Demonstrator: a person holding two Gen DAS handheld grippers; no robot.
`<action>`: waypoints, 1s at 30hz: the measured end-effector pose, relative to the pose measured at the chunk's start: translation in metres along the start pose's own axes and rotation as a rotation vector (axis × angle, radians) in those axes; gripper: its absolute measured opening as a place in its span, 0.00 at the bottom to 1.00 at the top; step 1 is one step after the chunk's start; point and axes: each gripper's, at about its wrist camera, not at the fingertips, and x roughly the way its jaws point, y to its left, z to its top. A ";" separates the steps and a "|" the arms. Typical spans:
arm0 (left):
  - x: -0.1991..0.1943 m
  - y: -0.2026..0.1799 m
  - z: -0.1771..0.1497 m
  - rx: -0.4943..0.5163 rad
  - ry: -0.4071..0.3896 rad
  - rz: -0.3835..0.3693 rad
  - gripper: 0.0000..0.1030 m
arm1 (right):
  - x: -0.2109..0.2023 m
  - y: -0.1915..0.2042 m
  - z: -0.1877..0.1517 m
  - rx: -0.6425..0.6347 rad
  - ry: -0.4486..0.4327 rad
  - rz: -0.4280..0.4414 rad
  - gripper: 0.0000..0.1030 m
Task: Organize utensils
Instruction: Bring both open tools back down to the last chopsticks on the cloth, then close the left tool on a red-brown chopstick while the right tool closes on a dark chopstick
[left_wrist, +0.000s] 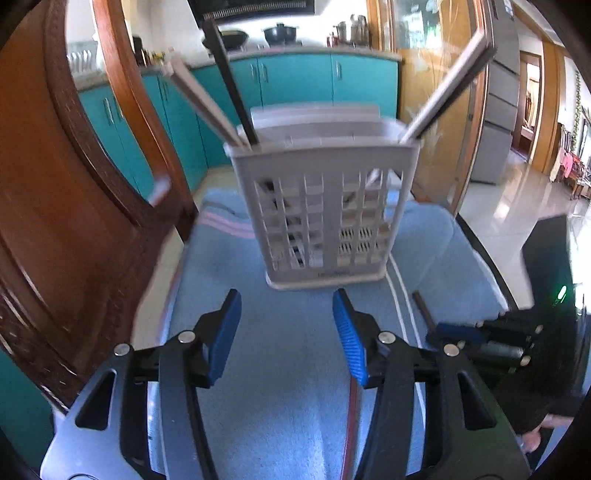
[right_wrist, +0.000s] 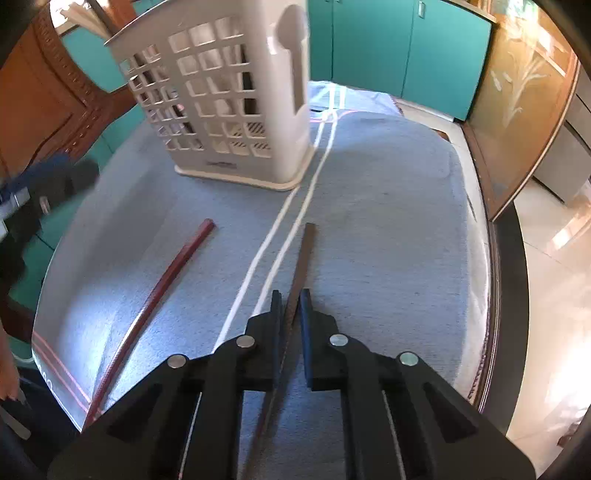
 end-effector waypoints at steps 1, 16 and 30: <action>0.004 0.000 -0.003 -0.001 0.031 -0.018 0.52 | 0.001 -0.002 0.001 0.002 -0.002 -0.004 0.09; 0.028 -0.007 -0.016 -0.006 0.186 -0.092 0.61 | 0.003 -0.005 0.001 0.002 -0.002 -0.030 0.16; 0.031 -0.021 -0.027 0.027 0.224 -0.113 0.65 | 0.001 -0.002 -0.002 -0.046 -0.021 -0.083 0.10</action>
